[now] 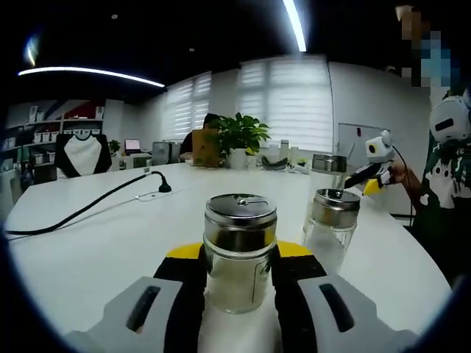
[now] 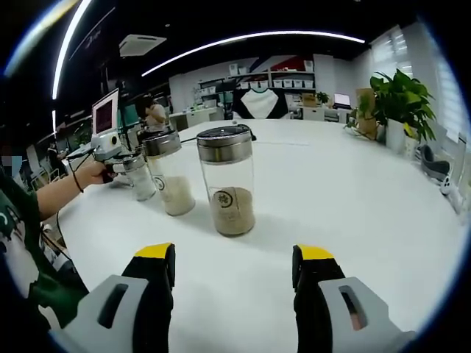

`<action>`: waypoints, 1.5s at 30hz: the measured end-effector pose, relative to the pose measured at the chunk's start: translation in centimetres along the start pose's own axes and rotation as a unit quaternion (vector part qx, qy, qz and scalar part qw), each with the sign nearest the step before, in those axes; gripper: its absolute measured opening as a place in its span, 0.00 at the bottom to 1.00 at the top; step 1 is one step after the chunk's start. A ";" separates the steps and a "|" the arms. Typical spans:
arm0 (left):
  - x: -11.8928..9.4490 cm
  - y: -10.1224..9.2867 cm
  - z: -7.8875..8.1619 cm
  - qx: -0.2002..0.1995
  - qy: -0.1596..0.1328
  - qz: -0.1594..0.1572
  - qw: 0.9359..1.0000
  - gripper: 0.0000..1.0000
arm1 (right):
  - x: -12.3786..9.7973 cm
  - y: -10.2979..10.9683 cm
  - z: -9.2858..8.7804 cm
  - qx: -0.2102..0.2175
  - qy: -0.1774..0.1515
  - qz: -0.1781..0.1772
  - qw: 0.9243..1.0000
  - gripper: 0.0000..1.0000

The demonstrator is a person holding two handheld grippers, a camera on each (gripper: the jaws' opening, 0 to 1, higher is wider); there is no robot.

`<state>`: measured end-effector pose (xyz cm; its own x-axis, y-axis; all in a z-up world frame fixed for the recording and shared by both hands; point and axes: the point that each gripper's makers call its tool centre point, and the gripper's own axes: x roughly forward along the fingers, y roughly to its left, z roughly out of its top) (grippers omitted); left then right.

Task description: Rotate the seasoning bottle until the label or dispensing opening points toward the visible target arrow and the bottle remains upright within the marked orientation range

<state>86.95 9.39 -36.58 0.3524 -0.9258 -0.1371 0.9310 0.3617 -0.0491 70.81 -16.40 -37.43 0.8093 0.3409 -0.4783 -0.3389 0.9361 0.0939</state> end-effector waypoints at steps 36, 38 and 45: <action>-3.9 -4.1 -0.9 -0.005 -0.010 -0.002 1.000 0.36 | 0.3 0.5 0.2 -0.004 -0.001 0.008 1.000 0.65; -3.9 -4.1 -0.9 -0.006 -0.009 -0.002 1.000 0.36 | 0.3 0.5 0.2 -0.005 -0.001 0.007 1.000 0.65; -4.1 -4.5 -0.9 -0.010 -0.012 -0.004 1.000 0.36 | 0.3 0.6 0.1 -0.006 -0.002 0.008 1.000 0.65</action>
<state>81.25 11.66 -36.74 0.3479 -0.9306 -0.1135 0.9316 0.3567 -0.0699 70.89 -15.76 -37.40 0.8054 0.3571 -0.4731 -0.3579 0.9292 0.0922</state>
